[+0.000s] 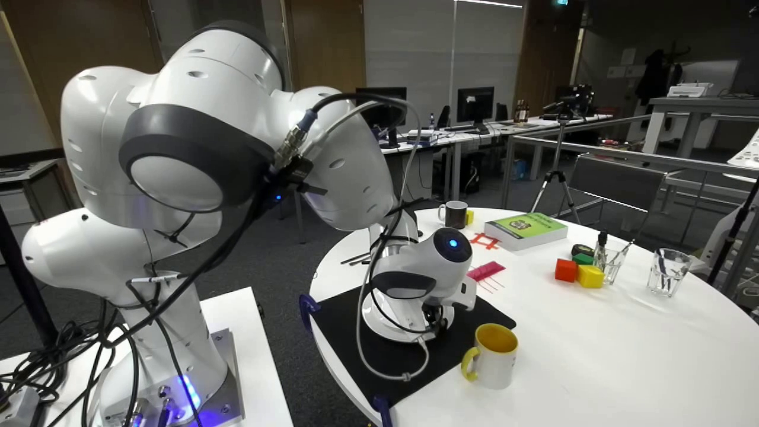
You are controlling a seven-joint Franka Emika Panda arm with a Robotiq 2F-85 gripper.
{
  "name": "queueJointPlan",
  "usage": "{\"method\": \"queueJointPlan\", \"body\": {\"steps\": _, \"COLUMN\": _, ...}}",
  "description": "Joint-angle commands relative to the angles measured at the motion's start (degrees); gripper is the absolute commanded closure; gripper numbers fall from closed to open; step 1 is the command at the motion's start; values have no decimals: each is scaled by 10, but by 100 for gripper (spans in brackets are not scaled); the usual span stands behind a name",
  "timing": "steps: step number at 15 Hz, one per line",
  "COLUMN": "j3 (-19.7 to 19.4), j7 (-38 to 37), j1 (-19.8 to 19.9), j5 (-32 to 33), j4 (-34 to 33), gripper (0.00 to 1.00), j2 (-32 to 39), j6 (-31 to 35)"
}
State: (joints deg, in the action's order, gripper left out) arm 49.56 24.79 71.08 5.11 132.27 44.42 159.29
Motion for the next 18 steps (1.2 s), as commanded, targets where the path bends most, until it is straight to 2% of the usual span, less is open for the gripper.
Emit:
{"method": "queueJointPlan", "body": {"steps": 1, "j3": -11, "j7": 37, "j1": -13, "j5": -30, "j4": -21, "gripper": 28, "j2": 7, "j6": -30}}
{"method": "queueJointPlan", "body": {"steps": 10, "j3": -28, "j7": 54, "j1": -26, "j5": -54, "j4": -36, "gripper": 97, "j2": 6, "j6": -40}}
{"method": "queueJointPlan", "body": {"steps": 12, "j3": -25, "j7": 63, "j1": -23, "j5": -62, "j4": -37, "gripper": 100, "j2": 8, "j6": -43}}
{"method": "queueJointPlan", "body": {"steps": 13, "j3": -22, "j7": 70, "j1": -20, "j5": -68, "j4": -40, "gripper": 97, "j2": 10, "j6": -48}}
{"method": "queueJointPlan", "body": {"steps": 18, "j3": -11, "j7": 106, "j1": -4, "j5": -98, "j4": -44, "gripper": 96, "j2": 9, "j6": -59}}
